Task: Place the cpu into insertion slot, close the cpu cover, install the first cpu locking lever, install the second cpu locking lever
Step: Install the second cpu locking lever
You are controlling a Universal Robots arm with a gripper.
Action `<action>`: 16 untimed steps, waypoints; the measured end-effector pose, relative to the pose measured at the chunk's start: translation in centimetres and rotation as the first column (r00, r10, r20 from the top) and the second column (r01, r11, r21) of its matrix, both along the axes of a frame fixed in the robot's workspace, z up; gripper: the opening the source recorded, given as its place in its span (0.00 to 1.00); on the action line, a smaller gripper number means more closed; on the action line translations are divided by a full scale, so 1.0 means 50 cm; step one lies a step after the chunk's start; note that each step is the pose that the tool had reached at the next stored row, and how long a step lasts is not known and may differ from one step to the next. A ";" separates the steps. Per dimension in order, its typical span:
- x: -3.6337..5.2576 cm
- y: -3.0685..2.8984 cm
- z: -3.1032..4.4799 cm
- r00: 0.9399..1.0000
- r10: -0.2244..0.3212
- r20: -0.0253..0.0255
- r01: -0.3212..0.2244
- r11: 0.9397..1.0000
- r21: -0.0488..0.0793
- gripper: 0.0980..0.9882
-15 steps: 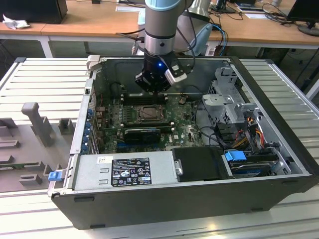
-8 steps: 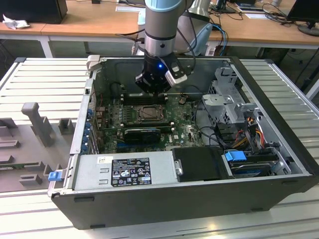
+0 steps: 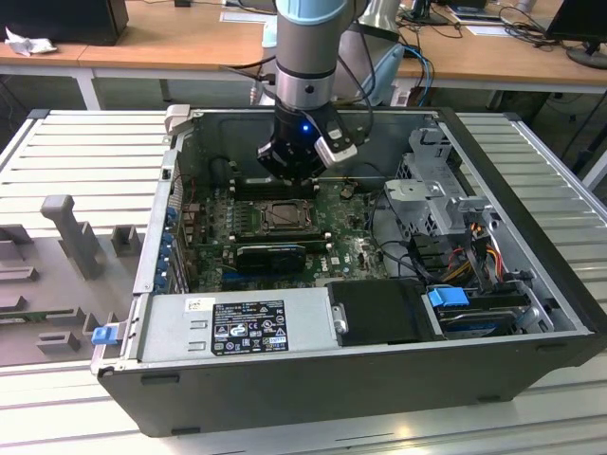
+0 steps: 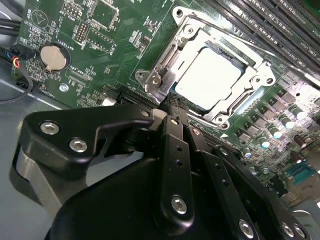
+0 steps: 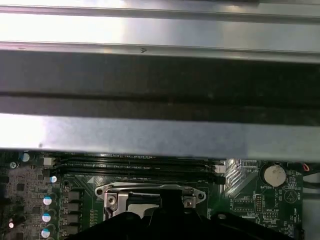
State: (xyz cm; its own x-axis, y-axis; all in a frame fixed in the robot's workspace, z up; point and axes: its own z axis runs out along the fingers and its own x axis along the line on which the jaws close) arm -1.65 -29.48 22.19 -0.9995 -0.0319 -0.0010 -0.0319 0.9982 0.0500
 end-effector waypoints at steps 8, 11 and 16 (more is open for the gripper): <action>0.000 -0.002 0.073 1.000 0.000 0.000 0.000 1.000 0.000 0.01; 0.000 -0.016 0.073 1.000 0.000 0.000 0.000 1.000 0.000 0.01; -0.002 -0.088 0.059 1.000 0.000 -0.012 0.000 1.000 -0.004 0.01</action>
